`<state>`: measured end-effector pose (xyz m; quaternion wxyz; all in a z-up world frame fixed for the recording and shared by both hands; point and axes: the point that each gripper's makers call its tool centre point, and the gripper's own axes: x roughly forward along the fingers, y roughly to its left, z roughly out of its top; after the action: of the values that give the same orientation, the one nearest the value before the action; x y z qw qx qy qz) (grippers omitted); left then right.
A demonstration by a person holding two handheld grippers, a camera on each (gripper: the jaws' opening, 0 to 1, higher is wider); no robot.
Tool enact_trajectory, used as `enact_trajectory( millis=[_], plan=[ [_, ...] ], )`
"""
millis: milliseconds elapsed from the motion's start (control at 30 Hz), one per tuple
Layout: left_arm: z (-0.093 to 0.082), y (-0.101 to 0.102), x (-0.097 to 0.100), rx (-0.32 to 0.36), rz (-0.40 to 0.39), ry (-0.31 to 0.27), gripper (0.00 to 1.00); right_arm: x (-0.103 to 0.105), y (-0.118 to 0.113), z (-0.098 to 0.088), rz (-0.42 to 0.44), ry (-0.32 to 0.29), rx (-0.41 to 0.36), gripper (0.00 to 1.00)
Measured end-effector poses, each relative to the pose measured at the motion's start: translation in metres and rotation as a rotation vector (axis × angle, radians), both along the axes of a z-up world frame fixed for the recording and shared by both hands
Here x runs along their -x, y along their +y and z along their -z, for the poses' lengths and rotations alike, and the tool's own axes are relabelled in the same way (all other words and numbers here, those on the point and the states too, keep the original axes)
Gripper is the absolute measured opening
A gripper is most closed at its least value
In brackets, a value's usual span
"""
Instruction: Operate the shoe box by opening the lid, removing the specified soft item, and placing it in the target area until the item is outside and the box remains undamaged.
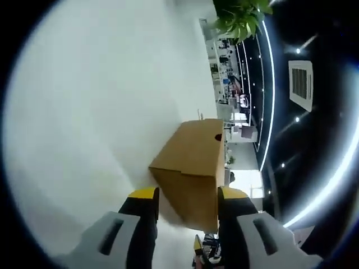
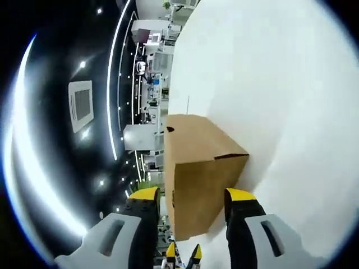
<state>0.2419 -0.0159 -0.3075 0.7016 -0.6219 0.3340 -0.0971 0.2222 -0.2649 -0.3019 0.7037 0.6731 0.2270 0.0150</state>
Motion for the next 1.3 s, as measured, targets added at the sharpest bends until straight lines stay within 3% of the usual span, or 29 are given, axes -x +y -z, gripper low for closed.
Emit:
enact_trajectory(
  millis=[200, 867, 933, 1100, 1300],
  plan=[
    [-0.005, -0.013, -0.006, 0.019, 0.014, -0.002, 0.35, -0.004, -0.001, 0.001, -0.003, -0.005, 0.015, 0.40],
    [-0.004, -0.003, -0.025, 0.040, -0.033, -0.008, 0.34, -0.014, -0.018, 0.003, 0.089, -0.003, -0.028, 0.38],
    [-0.004, -0.004, -0.024, 0.035, -0.030, -0.003, 0.33, -0.013, -0.018, 0.006, 0.088, 0.008, -0.028, 0.34],
    [0.000, -0.002, -0.025, 0.037, -0.035, 0.007, 0.31, -0.016, -0.014, 0.004, 0.061, 0.001, 0.002, 0.33],
    [0.002, -0.002, -0.025, 0.061, -0.029, 0.015, 0.30, -0.014, -0.013, 0.005, 0.071, -0.012, -0.017, 0.32]
  ],
)
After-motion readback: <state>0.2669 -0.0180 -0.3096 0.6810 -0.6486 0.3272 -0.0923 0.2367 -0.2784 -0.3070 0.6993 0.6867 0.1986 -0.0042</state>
